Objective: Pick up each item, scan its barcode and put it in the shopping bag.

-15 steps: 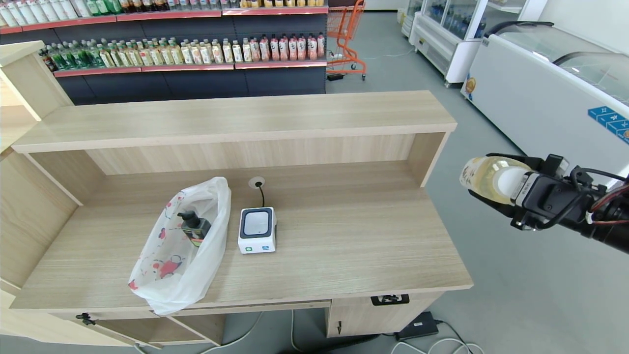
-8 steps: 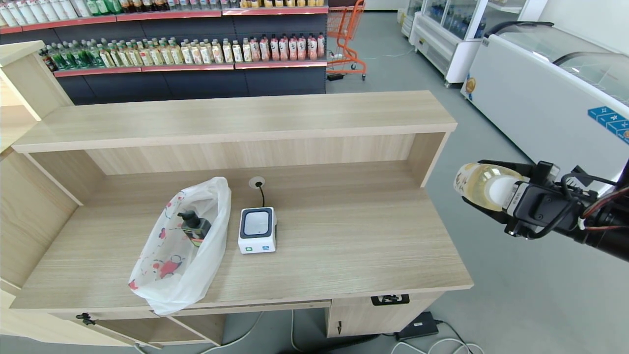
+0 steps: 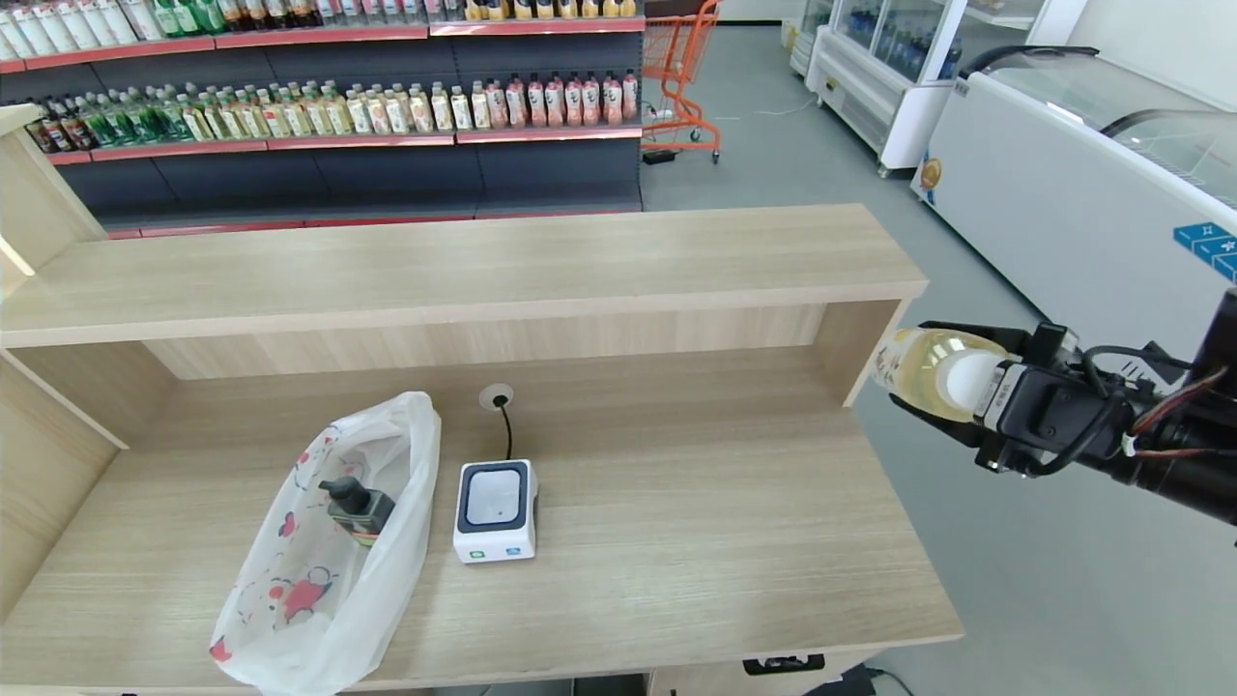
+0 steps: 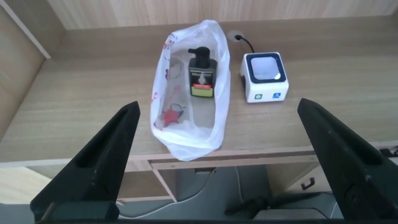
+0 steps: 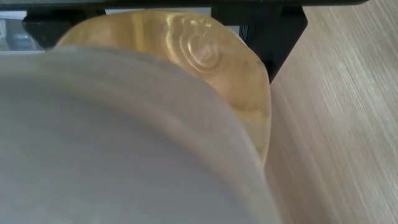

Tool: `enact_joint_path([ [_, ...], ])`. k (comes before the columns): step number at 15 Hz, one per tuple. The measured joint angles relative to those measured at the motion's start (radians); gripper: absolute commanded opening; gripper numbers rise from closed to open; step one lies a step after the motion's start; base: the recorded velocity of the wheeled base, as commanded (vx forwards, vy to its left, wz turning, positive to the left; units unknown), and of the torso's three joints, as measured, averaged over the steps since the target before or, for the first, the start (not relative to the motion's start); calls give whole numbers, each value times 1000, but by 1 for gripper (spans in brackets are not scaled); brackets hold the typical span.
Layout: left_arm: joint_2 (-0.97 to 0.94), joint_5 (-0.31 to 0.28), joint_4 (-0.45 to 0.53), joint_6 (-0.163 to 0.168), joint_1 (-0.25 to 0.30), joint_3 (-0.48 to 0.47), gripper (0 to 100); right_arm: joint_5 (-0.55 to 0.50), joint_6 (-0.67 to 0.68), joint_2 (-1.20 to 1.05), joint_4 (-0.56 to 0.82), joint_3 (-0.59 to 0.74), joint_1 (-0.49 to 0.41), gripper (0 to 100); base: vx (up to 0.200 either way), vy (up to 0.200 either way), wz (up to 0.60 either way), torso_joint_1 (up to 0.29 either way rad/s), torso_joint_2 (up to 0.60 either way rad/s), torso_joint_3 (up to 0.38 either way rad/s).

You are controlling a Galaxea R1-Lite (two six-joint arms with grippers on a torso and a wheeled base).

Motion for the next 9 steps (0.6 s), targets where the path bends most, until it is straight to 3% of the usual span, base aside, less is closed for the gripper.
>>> enact_joint_path([
  [3,0,1,0,-23,-1,0,100,151,222,17,-4,14,84,0,0,200,0,9,10,-1],
  [6,0,1,-1,-32,-1,0,100,209,374,11,-5,50,169,0,0,200,0,-10,-1,4],
  [9,0,2,-1,-39,-2,0,100,206,456,12,-5,52,179,0,0,200,0,-1,4,1],
])
